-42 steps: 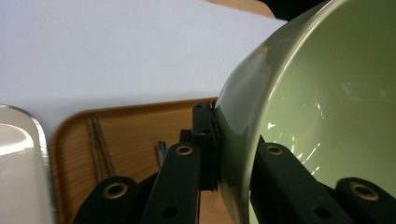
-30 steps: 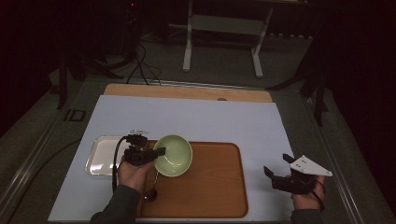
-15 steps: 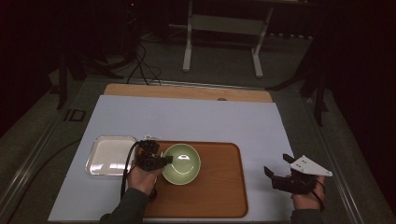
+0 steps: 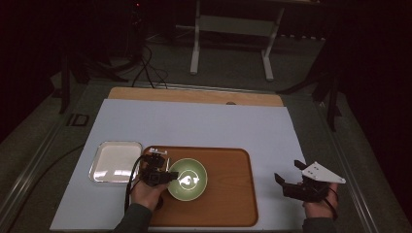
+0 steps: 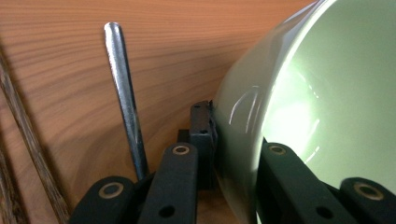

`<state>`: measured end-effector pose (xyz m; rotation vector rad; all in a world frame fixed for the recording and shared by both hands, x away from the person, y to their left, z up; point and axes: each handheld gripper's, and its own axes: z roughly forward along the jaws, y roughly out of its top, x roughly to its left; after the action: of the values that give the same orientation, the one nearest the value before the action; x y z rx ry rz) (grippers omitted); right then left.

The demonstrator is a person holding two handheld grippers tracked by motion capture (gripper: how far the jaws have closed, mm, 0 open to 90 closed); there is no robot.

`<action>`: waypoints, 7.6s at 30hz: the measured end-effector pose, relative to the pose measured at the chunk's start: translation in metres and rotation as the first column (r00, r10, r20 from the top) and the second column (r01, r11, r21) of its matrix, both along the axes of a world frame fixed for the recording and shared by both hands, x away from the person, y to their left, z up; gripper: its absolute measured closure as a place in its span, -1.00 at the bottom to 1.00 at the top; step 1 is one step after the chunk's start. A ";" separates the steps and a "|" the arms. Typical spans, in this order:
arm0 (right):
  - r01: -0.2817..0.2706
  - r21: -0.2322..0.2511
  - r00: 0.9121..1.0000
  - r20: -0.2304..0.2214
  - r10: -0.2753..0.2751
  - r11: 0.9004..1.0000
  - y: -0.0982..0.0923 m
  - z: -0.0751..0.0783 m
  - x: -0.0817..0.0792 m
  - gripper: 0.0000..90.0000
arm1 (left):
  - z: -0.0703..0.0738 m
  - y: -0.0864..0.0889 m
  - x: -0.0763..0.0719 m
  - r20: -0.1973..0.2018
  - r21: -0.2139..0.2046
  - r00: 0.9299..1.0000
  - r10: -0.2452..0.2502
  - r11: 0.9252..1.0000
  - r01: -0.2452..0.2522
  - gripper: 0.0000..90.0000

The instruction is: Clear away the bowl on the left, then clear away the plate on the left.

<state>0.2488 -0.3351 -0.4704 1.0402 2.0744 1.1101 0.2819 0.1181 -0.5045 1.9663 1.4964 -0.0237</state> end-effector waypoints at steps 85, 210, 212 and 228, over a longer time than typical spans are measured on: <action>-0.004 -0.010 1.000 -0.002 0.004 1.000 0.000 0.000 0.001 -0.69 | 0.021 0.048 -0.022 0.269 -0.038 0.962 0.042 0.999 -0.033 0.03; 0.006 -0.005 1.000 -0.002 -0.006 1.000 -0.001 -0.001 0.000 -0.69 | 0.026 0.209 0.028 0.336 0.125 0.881 0.333 0.912 -0.392 -0.12; 0.006 -0.005 1.000 -0.002 -0.006 1.000 -0.001 -0.001 0.000 -0.69 | 0.024 0.210 0.030 0.327 0.129 0.883 0.335 0.910 -0.394 -0.12; 0.007 -0.004 1.000 -0.003 -0.007 1.000 -0.001 -0.001 0.000 -0.69 | 0.001 0.219 0.031 0.213 0.175 0.925 0.315 0.919 -0.353 0.05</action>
<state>0.2491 -0.3358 -0.4715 1.0477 2.0728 1.1014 0.3133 0.3374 -0.5033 1.7845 1.7496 0.4688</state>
